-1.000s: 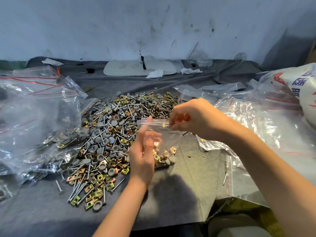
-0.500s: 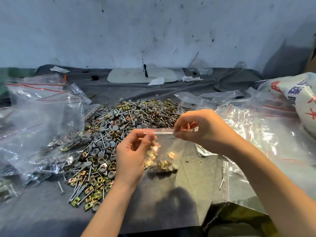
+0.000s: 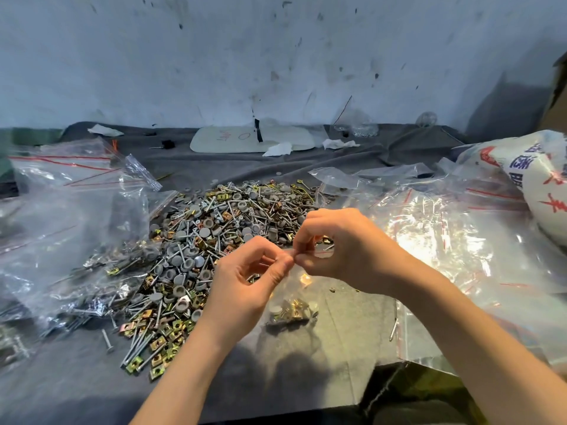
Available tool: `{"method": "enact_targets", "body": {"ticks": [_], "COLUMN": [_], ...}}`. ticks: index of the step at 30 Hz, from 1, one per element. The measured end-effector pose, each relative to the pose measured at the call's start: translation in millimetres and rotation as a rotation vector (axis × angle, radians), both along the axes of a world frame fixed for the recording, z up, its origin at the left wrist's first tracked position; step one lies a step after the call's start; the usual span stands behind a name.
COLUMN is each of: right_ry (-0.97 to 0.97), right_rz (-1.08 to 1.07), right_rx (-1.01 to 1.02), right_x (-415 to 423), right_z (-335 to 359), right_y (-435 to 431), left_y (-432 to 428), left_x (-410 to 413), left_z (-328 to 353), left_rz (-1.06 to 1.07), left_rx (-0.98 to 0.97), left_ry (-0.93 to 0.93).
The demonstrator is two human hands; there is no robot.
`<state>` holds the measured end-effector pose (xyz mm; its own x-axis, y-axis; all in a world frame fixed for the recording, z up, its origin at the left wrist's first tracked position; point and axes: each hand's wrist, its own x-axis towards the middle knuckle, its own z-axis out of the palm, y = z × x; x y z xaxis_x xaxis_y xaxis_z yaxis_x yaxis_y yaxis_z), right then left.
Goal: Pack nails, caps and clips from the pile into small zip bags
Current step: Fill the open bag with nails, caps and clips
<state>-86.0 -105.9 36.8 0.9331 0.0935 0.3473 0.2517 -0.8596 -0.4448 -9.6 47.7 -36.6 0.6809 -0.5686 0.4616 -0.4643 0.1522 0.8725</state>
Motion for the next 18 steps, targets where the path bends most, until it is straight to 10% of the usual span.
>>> {"method": "enact_targets", "body": {"ticks": [18], "right_ry": [-0.089], "right_rz": [0.007], "right_rx": [0.022], "right_x": [-4.7], "right_z": [-10.7], "right_y": [-8.5], "left_y": [0.2], "left_x": [-1.4], "left_z": [5.5], "left_rz": [0.069], "left_rx": [0.037], "left_ry": [0.007]}}
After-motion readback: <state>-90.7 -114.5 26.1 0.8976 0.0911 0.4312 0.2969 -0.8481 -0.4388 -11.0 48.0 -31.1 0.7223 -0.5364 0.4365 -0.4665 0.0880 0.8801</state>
